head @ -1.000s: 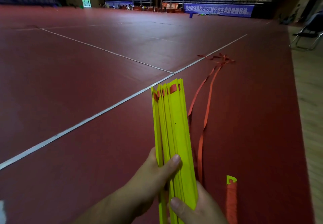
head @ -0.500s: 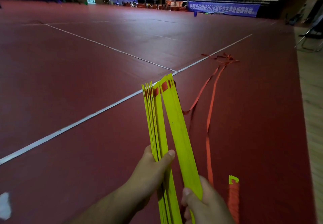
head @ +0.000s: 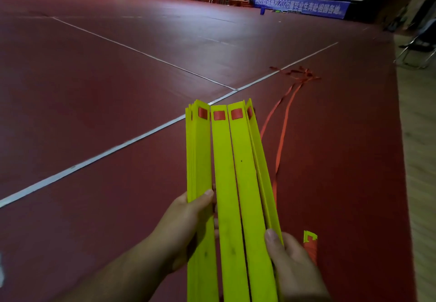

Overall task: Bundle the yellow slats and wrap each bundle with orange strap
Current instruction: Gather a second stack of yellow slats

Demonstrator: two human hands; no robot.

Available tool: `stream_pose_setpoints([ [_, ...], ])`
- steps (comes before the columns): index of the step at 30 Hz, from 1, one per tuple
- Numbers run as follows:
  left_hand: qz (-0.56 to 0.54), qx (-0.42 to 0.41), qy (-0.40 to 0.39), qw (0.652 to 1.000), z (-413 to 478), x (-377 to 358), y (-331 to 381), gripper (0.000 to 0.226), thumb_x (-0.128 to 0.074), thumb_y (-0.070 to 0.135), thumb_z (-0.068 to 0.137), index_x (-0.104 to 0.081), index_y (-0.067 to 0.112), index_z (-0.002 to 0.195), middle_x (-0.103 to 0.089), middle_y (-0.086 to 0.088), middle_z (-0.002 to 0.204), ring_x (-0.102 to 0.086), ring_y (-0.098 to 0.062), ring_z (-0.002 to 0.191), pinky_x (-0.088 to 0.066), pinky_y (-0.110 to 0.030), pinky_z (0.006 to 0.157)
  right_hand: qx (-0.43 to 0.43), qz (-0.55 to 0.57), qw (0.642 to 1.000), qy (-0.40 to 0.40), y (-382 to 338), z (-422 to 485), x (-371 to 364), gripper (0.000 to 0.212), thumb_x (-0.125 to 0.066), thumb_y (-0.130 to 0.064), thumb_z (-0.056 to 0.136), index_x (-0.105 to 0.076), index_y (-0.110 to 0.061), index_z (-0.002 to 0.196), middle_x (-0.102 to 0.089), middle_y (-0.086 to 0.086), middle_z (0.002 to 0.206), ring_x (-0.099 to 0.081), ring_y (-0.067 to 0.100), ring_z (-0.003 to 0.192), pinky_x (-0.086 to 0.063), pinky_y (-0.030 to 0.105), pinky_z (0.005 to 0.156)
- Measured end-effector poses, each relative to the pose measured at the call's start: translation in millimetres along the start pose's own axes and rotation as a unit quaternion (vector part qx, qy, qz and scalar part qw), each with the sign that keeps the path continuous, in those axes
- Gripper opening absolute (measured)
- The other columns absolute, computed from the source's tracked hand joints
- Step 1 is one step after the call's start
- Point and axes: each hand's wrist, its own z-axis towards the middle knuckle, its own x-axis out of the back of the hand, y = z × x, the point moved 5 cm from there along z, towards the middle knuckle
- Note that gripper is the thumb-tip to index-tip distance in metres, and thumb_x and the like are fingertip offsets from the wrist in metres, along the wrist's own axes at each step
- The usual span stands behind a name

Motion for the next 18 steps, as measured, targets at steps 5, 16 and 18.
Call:
stream_pose_setpoints([
  [5, -0.012, 0.001, -0.017, 1.000, 3, 5, 3, 0.030, -0.057, 0.028, 0.098, -0.065, 0.003, 0.114, -0.068, -0.018, 0.086, -0.065, -0.029, 0.069, -0.056, -0.037, 0.063, 0.025, -0.017, 0.999, 0.011, 2, 11, 6, 0.030, -0.070, -0.048, 0.066, -0.068, -0.024, 0.083, -0.070, -0.017, 0.063, -0.061, -0.010, 0.059, -0.041, 0.006, 0.054],
  [16, 0.010, 0.002, 0.029, 1.000, 26, 20, 3, 0.028, -0.060, 0.033, 0.097, -0.069, 0.012, 0.113, -0.069, -0.019, 0.082, -0.064, -0.029, 0.074, -0.053, -0.040, 0.069, 0.015, 0.020, 0.997, -0.075, 10, 35, -7, 0.036, -0.078, -0.047, 0.072, -0.071, -0.021, 0.096, -0.077, -0.009, 0.083, -0.072, 0.007, 0.077, -0.052, 0.020, 0.069],
  [18, -0.005, 0.009, 0.026, 1.000, 30, 20, 2, 0.028, -0.060, 0.034, 0.097, -0.070, 0.016, 0.116, -0.073, -0.022, 0.106, -0.067, -0.037, 0.095, -0.051, -0.052, 0.088, 0.014, 0.007, 0.996, -0.093, 8, 37, -6, 0.044, -0.083, -0.047, 0.063, -0.069, -0.021, 0.097, -0.077, -0.009, 0.084, -0.071, 0.005, 0.076, -0.051, 0.015, 0.066],
])
